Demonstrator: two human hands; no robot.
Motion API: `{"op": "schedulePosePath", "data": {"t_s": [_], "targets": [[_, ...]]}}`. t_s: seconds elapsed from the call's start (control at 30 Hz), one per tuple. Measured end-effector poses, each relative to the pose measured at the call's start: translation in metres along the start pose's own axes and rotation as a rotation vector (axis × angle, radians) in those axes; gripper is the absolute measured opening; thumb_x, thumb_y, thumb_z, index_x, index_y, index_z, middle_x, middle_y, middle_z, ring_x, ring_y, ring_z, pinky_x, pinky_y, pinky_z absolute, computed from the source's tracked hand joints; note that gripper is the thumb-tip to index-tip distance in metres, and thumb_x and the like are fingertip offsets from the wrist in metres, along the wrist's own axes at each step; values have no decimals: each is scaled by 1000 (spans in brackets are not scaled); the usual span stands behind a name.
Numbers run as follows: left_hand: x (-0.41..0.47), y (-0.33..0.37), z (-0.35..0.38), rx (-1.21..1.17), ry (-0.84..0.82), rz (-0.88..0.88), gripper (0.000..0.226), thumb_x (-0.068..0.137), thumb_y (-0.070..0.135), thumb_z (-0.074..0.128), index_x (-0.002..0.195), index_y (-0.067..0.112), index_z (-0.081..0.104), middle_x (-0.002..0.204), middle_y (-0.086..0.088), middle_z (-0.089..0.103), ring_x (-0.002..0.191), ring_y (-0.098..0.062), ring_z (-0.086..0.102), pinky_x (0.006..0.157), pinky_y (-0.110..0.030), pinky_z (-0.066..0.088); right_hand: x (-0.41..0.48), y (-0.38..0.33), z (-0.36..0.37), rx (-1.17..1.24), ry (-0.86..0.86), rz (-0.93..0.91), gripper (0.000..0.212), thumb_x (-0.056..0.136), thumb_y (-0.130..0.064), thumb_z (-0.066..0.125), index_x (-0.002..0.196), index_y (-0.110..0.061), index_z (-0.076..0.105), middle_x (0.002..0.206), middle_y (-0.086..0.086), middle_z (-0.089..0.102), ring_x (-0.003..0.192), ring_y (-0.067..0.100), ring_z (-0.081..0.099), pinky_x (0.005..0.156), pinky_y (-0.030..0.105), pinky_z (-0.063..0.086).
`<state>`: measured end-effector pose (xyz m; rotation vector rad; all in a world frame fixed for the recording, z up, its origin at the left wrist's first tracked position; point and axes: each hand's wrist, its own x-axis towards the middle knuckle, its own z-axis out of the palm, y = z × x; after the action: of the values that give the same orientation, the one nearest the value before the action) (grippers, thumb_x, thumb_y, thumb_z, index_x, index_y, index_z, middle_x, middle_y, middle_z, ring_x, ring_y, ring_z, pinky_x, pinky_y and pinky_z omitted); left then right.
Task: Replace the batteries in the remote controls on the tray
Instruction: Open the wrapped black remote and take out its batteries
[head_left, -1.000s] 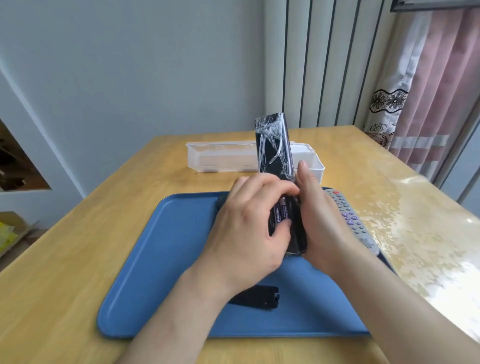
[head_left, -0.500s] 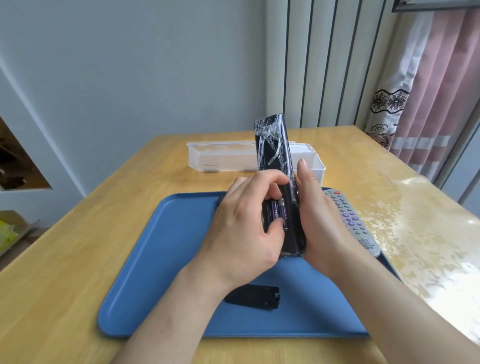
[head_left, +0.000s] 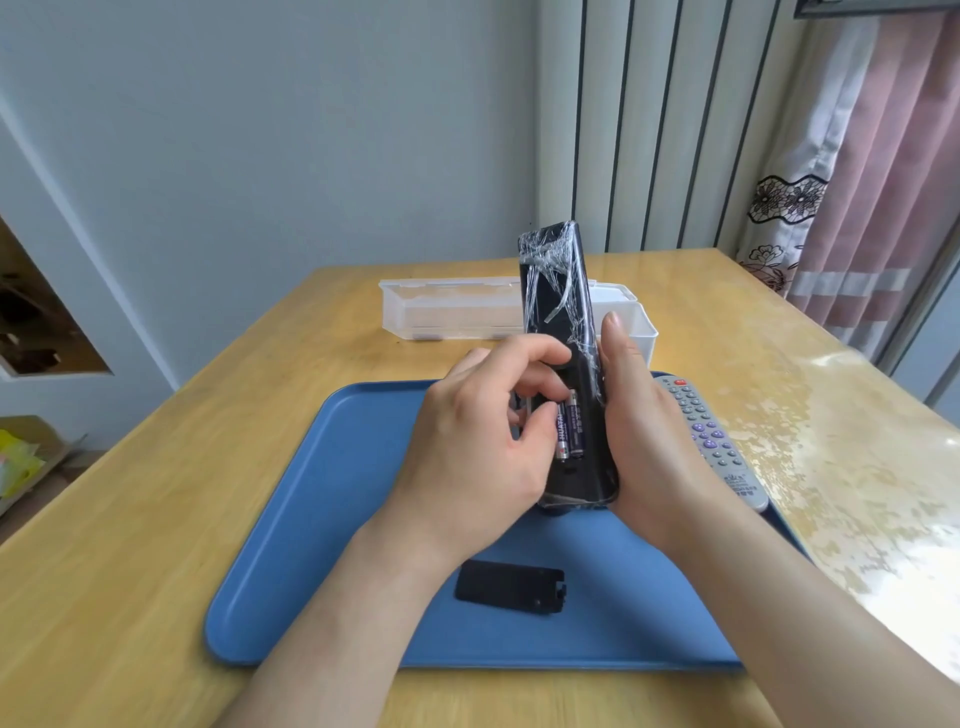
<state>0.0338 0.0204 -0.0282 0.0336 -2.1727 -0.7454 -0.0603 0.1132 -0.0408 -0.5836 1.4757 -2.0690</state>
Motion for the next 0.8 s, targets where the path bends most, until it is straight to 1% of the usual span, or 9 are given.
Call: {"op": "schedulePosePath", "data": {"t_s": [0.1,0.2,0.3,0.4,0.5,0.53,0.67,0.73,0.8], "targets": [[-1,1,1,-42,4,0,34,78,0,62,107,18,63,89,6,67,89,-7,63,71,-21,53,1,0,0,10,9,1,54,98,-60,36,105,-22,72,104,9,75,101,29,71,90,49,55],[-2,-1,-1,-41,22,-1,34,76,-1,61,105,18,61,86,7,63,83,-12,59,67,-27,53,0,-2,-1,-1,15,-6,54,98,-61,34,99,-24,74,93,6,75,92,26,72,86,48,56],[-1,-1,-3,-48,34,-5,35,76,-2,61,103,20,57,84,6,62,80,-14,58,62,-28,51,-2,-4,-1,-27,13,-19,56,99,-59,32,85,-28,76,84,2,75,82,21,72,82,45,54],[-2,0,-2,-4,20,36,35,77,2,64,103,22,54,84,8,63,80,-13,58,64,-26,50,-5,-5,2,-77,0,-20,56,99,-59,32,92,-23,75,92,4,76,93,22,73,92,49,54],[-2,-1,0,103,5,72,32,77,2,66,102,18,55,85,9,62,83,-11,57,68,-25,48,-6,-5,5,-143,37,-40,57,99,-59,33,83,-25,76,90,1,76,96,20,72,95,48,53],[-2,-1,0,129,-1,74,31,77,3,67,102,17,55,84,9,61,83,-11,57,68,-25,47,-5,-4,6,-168,46,-55,56,99,-60,33,83,-28,76,92,-1,76,99,19,71,97,48,51],[1,1,-1,142,-27,49,27,79,6,67,99,18,52,82,10,60,77,-10,55,67,-24,46,-4,0,9,-222,56,-110,60,91,-68,31,113,-26,69,118,-1,70,117,17,62,106,50,43],[2,-1,-2,140,-36,40,27,80,4,66,98,17,52,81,10,61,75,-8,54,67,-23,46,-4,2,10,-236,61,-118,61,91,-68,30,117,-26,67,121,-2,68,120,16,60,107,50,43],[3,-3,-4,128,-62,24,26,79,3,68,97,17,56,83,11,62,78,-8,57,69,-24,48,-5,1,9,-246,62,-109,58,96,-65,30,117,-26,67,118,-3,70,118,14,62,106,48,44]]}}
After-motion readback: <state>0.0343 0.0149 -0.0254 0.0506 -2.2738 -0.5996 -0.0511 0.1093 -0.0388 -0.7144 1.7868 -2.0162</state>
